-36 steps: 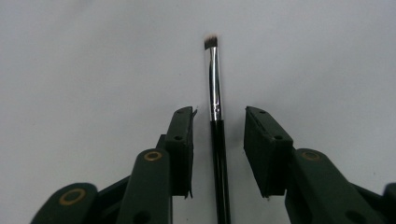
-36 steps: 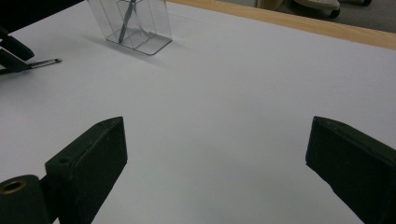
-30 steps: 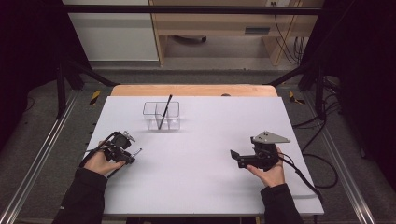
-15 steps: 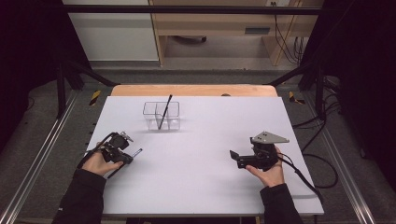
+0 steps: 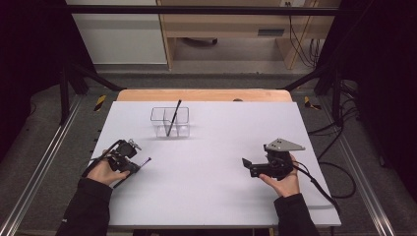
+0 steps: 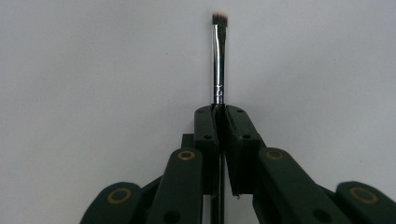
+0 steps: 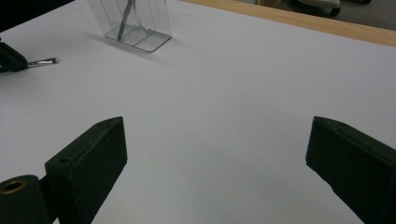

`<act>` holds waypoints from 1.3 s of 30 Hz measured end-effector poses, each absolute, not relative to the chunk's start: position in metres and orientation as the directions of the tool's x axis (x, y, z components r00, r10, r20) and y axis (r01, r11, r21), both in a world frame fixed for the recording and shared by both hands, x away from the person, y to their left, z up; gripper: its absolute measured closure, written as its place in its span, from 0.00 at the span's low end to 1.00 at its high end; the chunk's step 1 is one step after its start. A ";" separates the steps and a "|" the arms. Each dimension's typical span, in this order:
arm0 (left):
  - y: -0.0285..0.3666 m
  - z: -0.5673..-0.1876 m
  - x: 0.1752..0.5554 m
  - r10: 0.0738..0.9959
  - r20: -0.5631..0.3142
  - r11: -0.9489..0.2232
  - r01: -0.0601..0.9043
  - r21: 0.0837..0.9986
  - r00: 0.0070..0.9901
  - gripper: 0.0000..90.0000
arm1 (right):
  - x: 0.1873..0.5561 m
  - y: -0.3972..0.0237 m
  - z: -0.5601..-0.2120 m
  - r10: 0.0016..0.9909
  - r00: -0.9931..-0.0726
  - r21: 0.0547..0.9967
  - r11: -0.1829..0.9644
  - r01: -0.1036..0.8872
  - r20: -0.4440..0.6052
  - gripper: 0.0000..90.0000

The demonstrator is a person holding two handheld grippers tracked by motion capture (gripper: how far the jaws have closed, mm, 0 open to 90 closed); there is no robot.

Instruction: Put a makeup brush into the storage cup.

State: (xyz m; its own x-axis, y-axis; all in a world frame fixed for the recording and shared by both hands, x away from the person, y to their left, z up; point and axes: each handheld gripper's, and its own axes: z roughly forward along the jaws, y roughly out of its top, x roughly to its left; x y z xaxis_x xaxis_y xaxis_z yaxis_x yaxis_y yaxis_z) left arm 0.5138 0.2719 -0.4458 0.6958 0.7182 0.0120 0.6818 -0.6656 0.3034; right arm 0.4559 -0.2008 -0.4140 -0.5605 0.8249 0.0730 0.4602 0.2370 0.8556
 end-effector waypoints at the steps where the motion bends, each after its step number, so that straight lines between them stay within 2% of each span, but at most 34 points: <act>1: 0.272 -0.446 0.514 0.718 0.011 -0.665 0.681 0.305 0.696 0.92 | 0.456 -0.201 -0.414 0.825 -0.561 0.856 0.237 0.460 0.073 0.06; 17: 0.271 -0.444 0.510 0.693 0.038 -0.691 0.648 0.320 0.720 0.93 | 0.456 -0.201 -0.414 0.824 -0.562 0.856 0.237 0.460 0.073 0.06; 39: 0.264 -0.408 0.493 0.717 0.083 -0.612 0.568 0.549 0.692 0.93 | 0.455 -0.202 -0.413 0.826 -0.560 0.860 0.233 0.454 0.072 0.06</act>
